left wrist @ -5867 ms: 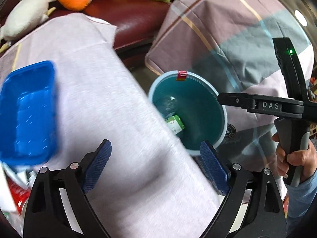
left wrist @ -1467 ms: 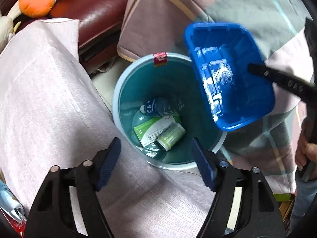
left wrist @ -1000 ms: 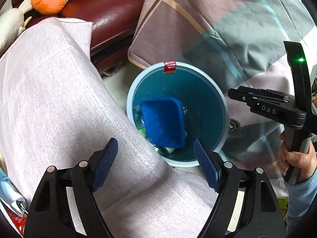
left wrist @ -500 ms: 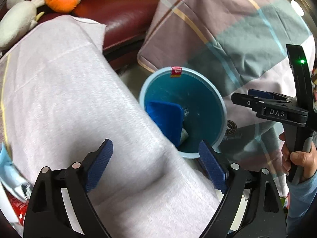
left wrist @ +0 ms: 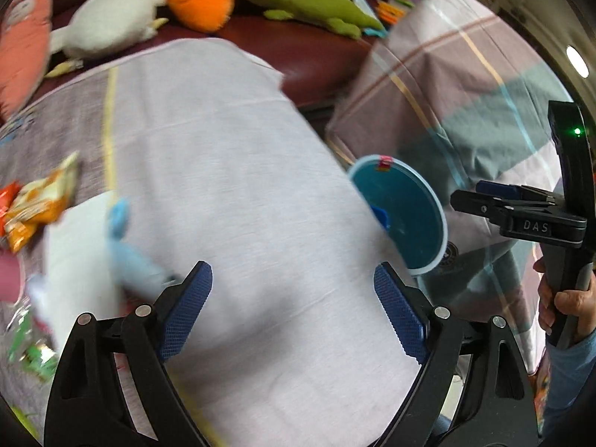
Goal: Collect trash
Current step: 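Move back to the table and grasp the clear plastic bag with the left tool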
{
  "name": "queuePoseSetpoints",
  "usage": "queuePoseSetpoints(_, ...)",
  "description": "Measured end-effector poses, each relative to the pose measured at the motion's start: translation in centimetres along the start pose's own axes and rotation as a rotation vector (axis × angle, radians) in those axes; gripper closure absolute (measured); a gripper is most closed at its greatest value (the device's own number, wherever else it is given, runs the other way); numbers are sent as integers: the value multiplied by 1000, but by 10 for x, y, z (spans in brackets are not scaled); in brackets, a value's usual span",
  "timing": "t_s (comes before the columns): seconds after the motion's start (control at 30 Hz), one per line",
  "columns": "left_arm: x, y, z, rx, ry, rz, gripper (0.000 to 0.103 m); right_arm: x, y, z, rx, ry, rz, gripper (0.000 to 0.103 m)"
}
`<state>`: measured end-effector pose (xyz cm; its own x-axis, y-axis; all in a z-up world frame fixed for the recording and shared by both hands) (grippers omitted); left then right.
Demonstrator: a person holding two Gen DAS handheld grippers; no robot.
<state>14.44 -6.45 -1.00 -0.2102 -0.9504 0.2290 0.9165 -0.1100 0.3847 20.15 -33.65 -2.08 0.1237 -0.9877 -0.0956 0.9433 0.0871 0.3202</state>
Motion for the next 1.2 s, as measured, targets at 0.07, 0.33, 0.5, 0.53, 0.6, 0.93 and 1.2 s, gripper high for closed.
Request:
queuePoseSetpoints(0.07, -19, -8, 14, 22, 13, 24, 14, -21, 1, 5, 1, 6, 28, 25)
queuePoseSetpoints(0.33, -89, -45, 51, 67, 68, 123, 13, -108, 1, 17, -9, 40, 145, 25)
queuePoseSetpoints(0.5, -134, -68, 65, 86, 103, 202, 13, -164, 0, 16, -41, 75, 229, 25)
queuePoseSetpoints(0.53, -147, -75, 68, 86, 113, 225, 13, -173, -1, 16, -45, 79, 243, 25)
queuePoseSetpoints(0.6, -163, -90, 70, 81, 123, 262, 13, -190, -2, 15, -49, 79, 267, 25)
queuePoseSetpoints(0.93, -184, -142, 52, -20, 79, 295, 13, -234, -12, 0, -96, 82, 322, 25)
queuePoseSetpoints(1.2, -166, -154, 26, -34, 101, 252, 33, -250, -16, -7, -114, 75, 337, 25)
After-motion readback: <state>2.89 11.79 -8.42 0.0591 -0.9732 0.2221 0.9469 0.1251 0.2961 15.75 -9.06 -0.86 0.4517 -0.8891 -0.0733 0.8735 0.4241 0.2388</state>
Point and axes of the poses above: each gripper's, at about its wrist camera, not at the fingertips, and z roughly against the way its jaws point, x to its right, y to its top, the point moved 1 cm from there along -z, roughly the way its jaws point, and after that the axes turned 5 degrees about -x, right-handed, at the moved point
